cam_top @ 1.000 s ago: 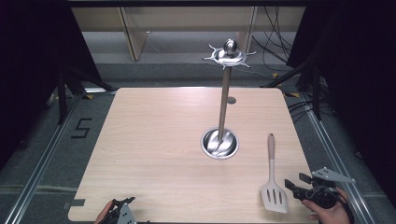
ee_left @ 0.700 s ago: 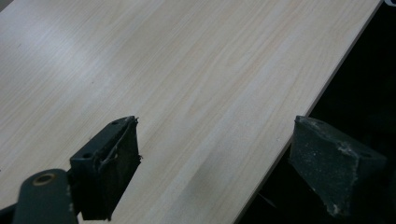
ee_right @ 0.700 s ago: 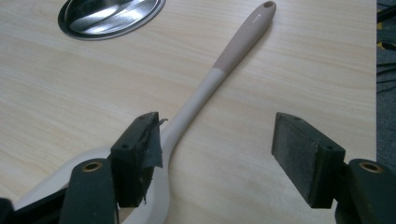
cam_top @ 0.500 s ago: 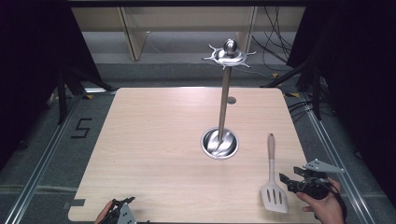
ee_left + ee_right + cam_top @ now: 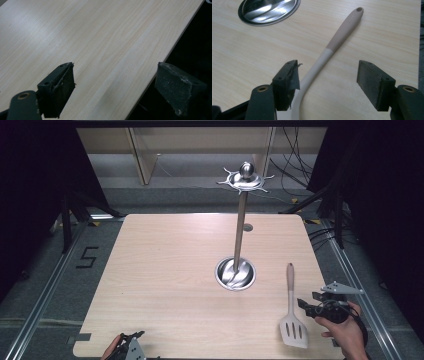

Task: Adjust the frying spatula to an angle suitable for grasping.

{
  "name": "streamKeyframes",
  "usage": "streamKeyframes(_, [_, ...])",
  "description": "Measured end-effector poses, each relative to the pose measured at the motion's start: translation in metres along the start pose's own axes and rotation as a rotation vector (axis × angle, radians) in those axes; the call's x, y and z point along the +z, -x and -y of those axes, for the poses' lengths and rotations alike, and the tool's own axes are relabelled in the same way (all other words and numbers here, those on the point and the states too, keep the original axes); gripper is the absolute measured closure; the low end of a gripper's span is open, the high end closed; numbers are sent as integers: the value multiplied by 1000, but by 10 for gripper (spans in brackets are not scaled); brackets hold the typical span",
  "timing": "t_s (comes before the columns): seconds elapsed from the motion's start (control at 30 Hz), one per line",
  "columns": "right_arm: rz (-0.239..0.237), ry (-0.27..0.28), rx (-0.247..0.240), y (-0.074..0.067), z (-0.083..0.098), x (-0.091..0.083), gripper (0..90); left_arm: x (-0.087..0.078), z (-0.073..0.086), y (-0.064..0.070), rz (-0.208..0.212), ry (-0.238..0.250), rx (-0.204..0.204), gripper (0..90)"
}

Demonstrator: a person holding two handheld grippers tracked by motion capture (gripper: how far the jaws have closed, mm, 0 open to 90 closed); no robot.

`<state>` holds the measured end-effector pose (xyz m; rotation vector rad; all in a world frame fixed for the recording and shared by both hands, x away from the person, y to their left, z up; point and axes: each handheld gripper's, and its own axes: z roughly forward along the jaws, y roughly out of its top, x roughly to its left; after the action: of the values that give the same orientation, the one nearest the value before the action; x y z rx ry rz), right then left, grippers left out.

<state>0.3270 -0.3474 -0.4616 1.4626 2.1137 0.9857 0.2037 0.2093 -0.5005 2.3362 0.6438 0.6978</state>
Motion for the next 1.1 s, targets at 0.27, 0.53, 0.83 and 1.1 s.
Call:
streamKeyframes(0.27, [-16, -51, -4, 1, -20, 6, 378, 0, 0, 0, 0, 3, -2, 151])
streamKeyframes(0.53, [-38, -133, -22, -2, -47, 17, 395, 1, 0, 1, -5, 9, -10, 151])
streamKeyframes(0.83, [-26, -163, -75, 2, -59, 31, 400, 2, 0, 2, -6, 22, -25, 151])
streamKeyframes(1.1, [8, -229, -87, 0, -62, 47, 407, 0, 0, 0, 2, 1, -4, 151])
